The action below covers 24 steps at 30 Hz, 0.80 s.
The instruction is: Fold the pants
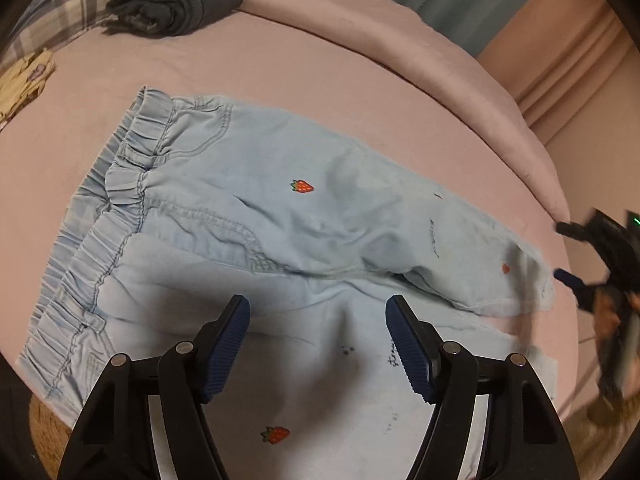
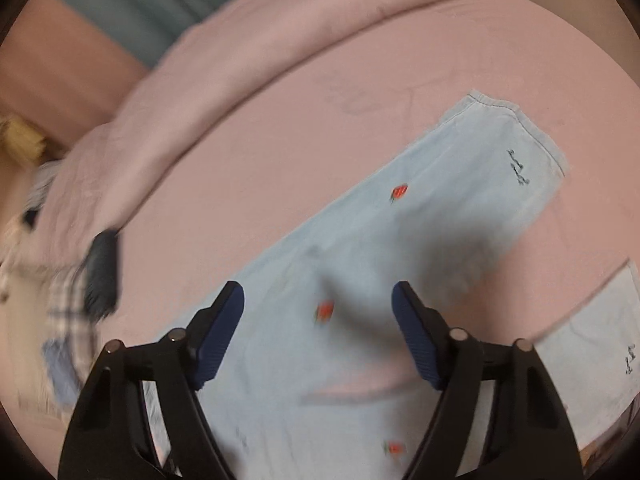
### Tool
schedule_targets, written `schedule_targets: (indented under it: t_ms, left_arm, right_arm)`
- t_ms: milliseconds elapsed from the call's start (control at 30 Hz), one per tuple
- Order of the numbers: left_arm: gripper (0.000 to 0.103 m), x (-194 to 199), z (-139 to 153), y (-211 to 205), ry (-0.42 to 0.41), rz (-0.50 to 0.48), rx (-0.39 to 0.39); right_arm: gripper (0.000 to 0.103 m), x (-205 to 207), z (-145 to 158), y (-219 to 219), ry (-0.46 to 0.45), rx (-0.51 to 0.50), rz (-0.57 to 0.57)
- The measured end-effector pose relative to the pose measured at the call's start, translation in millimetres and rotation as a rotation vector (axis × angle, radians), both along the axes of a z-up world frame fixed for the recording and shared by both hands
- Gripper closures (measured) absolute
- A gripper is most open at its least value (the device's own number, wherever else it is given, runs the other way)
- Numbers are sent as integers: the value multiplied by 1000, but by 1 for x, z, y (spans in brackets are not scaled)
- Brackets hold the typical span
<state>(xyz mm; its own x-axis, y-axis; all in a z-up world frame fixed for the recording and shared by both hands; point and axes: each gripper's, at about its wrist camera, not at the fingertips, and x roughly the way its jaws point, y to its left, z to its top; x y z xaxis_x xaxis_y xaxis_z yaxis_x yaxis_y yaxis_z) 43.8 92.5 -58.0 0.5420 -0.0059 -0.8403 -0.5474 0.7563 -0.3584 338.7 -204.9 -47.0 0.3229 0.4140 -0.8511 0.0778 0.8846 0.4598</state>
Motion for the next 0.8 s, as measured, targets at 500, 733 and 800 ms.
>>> schedule_targets:
  t_ms: [500, 733, 800]
  left_arm:
    - [31, 10, 13, 38, -92, 92, -91]
    - [25, 14, 28, 46, -163, 120, -124]
    - [25, 17, 29, 46, -165, 123, -142]
  right_arm:
    - [92, 68, -58, 28, 14, -294, -142]
    - [98, 1, -1, -37, -168, 68, -142]
    - [99, -31, 17, -55, -228, 144, -135]
